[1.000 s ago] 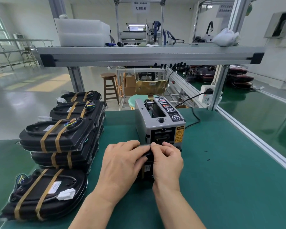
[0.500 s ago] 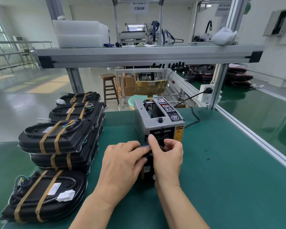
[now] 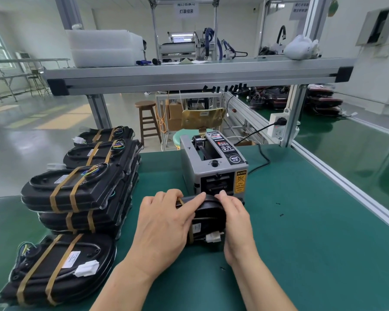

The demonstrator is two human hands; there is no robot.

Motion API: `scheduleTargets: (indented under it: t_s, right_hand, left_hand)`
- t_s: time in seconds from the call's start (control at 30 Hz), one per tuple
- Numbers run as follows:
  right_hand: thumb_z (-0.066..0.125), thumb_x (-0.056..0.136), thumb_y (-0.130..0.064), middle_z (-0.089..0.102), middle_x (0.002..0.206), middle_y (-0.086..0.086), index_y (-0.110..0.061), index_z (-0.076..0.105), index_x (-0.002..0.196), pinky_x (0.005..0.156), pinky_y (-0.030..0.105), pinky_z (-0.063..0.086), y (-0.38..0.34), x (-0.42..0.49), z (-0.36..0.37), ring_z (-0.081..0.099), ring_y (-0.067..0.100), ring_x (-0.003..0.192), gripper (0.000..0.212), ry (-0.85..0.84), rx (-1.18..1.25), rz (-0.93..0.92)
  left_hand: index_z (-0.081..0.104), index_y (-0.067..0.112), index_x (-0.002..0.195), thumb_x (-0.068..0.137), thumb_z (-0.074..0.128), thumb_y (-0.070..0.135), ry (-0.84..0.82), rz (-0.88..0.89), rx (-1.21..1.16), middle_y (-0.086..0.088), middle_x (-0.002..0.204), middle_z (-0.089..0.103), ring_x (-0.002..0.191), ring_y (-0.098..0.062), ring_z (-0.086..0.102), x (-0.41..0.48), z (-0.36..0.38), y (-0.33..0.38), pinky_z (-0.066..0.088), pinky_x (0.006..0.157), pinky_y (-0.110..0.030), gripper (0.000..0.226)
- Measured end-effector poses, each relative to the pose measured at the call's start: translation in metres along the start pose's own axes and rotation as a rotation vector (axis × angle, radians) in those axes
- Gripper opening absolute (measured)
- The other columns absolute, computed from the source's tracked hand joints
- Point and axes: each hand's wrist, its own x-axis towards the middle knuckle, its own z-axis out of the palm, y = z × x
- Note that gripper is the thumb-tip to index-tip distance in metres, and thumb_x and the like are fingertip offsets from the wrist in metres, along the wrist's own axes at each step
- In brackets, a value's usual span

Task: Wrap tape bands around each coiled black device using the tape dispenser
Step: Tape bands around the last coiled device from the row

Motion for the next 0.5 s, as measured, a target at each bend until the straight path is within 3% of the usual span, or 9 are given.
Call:
scheduleTargets:
  t_s: [0.2, 0.33, 0.43, 0.5]
  right_hand:
    - [0.077, 0.081, -0.024, 0.072, 0.118, -0.005, -0.023, 0.059, 0.127, 0.094, 0.026, 0.051, 0.009, 0.001, -0.03, 0.066, 0.011, 0.114, 0.05, -0.388, -0.102, 0.038]
    - [0.074, 0.084, 0.001, 0.074, 0.111, -0.007, -0.025, 0.061, 0.12, 0.085, 0.02, 0.053, 0.014, -0.001, -0.03, 0.068, 0.011, 0.108, 0.047, -0.318, -0.164, -0.078]
    - [0.078, 0.079, 0.002, 0.073, 0.112, -0.006, -0.024, 0.06, 0.119, 0.087, 0.025, 0.054, 0.013, -0.006, -0.023, 0.067, 0.012, 0.108, 0.051, -0.243, -0.123, -0.14]
    - [0.083, 0.074, -0.003, 0.072, 0.111, -0.008, -0.026, 0.059, 0.117, 0.085, 0.025, 0.054, 0.005, -0.01, -0.017, 0.067, 0.011, 0.106, 0.055, -0.201, -0.087, -0.201]
  left_hand:
    - [0.064, 0.035, 0.13, 0.095, 0.037, 0.033, 0.016, 0.027, -0.014, -0.006, 0.097, 0.065, 0.076, -0.029, 0.06, 0.002, 0.002, -0.009, 0.047, 0.068, -0.044, 0.043]
    - [0.063, 0.037, 0.129, 0.096, 0.038, 0.034, -0.005, 0.04, -0.071, -0.004, 0.101, 0.065, 0.08, -0.028, 0.061, 0.001, 0.0, -0.012, 0.047, 0.07, -0.044, 0.042]
    - [0.06, 0.042, 0.131, 0.095, 0.039, 0.037, -0.013, 0.017, -0.192, -0.001, 0.106, 0.064, 0.089, -0.025, 0.061, 0.0, -0.006, -0.018, 0.047, 0.079, -0.047, 0.042]
    - [0.048, 0.044, 0.14, 0.091, 0.042, 0.045, -0.036, -0.029, -0.295, 0.005, 0.111, 0.061, 0.101, -0.019, 0.059, -0.001, -0.011, -0.018, 0.043, 0.091, -0.047, 0.049]
